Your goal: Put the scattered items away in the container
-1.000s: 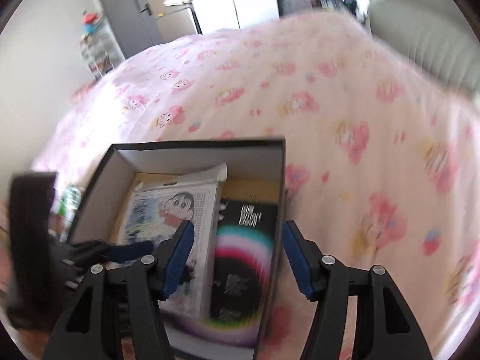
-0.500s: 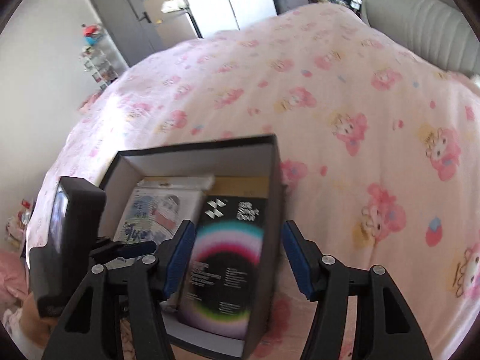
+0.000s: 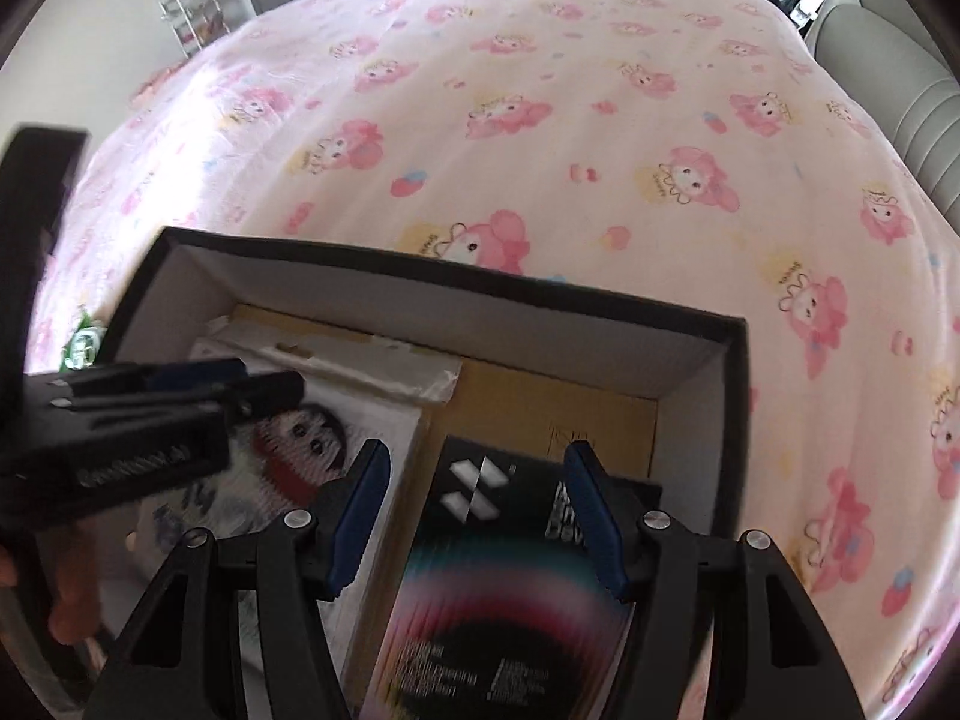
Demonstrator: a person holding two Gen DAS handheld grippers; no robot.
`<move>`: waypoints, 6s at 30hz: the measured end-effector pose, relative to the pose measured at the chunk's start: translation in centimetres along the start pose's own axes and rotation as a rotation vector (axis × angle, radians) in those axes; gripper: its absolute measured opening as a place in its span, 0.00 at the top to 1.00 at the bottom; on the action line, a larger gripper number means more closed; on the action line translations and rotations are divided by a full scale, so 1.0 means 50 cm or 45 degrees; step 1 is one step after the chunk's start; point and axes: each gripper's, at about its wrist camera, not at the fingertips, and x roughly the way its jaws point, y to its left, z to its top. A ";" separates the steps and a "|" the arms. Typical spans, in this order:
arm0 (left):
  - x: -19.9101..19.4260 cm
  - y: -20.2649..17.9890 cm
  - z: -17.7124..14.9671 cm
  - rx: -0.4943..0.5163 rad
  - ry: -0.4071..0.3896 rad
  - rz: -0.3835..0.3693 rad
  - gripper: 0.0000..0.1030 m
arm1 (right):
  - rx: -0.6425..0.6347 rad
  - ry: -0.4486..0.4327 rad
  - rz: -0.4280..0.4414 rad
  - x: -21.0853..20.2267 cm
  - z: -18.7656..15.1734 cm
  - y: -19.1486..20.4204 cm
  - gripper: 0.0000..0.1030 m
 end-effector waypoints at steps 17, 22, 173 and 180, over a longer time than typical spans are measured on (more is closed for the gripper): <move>0.073 0.077 0.010 -0.131 0.081 -0.298 0.55 | 0.020 0.046 0.024 0.040 -0.008 0.008 0.47; 0.012 0.035 -0.015 0.000 -0.081 -0.187 0.55 | -0.009 -0.097 -0.086 -0.024 -0.031 0.016 0.47; -0.027 0.588 -0.228 -0.632 -0.347 -0.403 0.68 | -0.195 0.308 0.498 0.123 -0.101 0.629 0.50; -0.033 0.600 -0.235 -0.650 -0.369 -0.381 0.61 | -0.189 0.277 0.542 0.112 -0.065 0.633 0.50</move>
